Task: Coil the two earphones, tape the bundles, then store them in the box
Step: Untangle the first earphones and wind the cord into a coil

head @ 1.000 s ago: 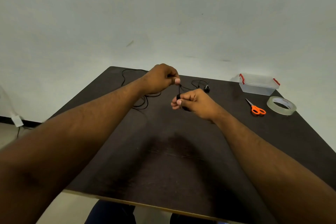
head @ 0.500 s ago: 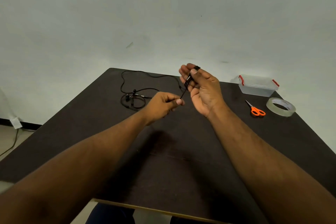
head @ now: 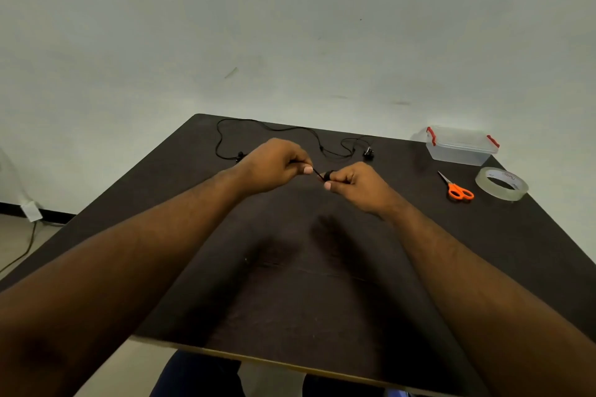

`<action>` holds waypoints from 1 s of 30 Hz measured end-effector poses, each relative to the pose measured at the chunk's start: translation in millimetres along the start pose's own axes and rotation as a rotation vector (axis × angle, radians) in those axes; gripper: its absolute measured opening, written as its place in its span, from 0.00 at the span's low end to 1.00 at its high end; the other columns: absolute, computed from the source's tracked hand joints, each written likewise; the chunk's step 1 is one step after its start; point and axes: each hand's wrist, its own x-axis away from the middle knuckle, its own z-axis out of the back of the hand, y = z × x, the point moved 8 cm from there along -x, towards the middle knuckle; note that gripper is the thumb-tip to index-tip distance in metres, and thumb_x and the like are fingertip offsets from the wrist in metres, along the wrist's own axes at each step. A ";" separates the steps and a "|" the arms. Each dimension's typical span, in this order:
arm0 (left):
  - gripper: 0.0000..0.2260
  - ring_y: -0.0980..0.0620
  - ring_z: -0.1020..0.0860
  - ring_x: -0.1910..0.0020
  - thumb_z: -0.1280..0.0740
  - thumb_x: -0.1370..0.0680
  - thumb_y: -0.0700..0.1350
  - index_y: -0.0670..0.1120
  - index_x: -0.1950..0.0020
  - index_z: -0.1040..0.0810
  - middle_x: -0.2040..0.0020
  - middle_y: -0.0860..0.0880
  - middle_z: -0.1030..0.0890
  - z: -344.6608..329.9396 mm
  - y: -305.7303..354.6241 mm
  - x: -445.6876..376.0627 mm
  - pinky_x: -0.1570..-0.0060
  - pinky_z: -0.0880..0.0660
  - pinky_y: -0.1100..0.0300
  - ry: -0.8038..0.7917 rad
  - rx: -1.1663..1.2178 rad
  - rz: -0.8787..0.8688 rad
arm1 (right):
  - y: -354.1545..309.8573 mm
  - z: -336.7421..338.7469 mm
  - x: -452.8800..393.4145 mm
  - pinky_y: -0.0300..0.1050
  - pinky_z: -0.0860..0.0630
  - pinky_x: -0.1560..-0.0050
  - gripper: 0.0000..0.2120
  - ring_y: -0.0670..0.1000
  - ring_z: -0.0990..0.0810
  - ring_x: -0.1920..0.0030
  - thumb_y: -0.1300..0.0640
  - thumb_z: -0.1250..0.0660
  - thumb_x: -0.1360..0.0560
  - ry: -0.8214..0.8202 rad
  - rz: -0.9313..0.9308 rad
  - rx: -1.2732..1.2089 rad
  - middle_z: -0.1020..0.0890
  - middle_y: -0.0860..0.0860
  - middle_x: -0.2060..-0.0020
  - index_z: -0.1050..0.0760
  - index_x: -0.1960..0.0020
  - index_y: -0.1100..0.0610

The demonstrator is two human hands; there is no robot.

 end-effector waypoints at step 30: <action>0.08 0.56 0.22 0.63 0.30 0.24 0.49 0.45 0.56 0.17 0.61 0.51 0.17 -28.6 8.5 -3.2 0.62 0.28 0.61 -0.104 0.037 0.151 | -32.1 17.9 4.4 0.40 0.21 0.49 0.15 0.42 0.20 0.42 0.65 0.34 0.23 0.169 0.236 -0.004 0.14 0.57 0.57 0.26 0.67 0.70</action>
